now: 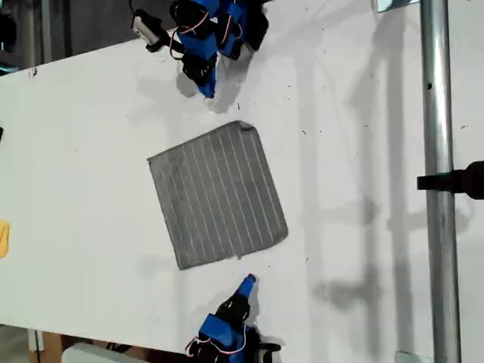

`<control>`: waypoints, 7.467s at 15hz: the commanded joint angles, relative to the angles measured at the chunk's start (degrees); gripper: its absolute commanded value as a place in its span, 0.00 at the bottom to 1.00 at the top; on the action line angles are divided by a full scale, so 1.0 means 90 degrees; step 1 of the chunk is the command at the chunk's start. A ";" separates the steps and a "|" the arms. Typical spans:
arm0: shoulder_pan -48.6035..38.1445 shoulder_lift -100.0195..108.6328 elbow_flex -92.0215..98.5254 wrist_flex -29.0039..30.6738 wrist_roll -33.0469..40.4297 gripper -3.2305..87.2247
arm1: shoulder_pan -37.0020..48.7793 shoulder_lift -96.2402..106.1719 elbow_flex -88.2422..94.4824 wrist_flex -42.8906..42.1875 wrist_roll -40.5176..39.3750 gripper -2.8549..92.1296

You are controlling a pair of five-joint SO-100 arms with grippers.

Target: Grasp corners of a towel and fold twice.

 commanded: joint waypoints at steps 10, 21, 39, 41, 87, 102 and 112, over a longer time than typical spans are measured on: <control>-0.0488 0.0039 -0.0273 0.0068 -0.6084 0.00 | -0.1680 -0.0342 -0.0859 -0.0332 0.0078 0.03; 0.0186 -0.7832 -0.7705 0.0322 -0.4502 0.00 | -0.2490 -0.7100 -0.8125 0.1709 -0.3311 0.03; 0.0117 -1.1025 -1.0225 0.1182 -0.3789 0.01 | -0.2451 -1.1387 -0.6182 -0.1611 -0.6084 0.38; 0.0088 -1.1055 -1.0186 0.1113 -0.3789 0.01 | -0.2285 -1.1592 -0.6133 -0.1807 -0.6152 0.37; 0.0117 -1.2119 -0.8525 -0.1992 -0.2832 0.00 | -0.2451 -1.0977 -0.7217 -0.1338 -0.5508 0.03; 0.0381 -1.3311 -1.0381 -0.0264 -0.3213 0.31 | -0.2646 -1.1367 -0.7178 -0.1416 -0.5352 0.03; 0.0713 -1.4404 -0.9092 -0.2422 -0.4170 0.00 | -0.2773 -1.1318 -0.7080 -0.1387 -0.5244 0.03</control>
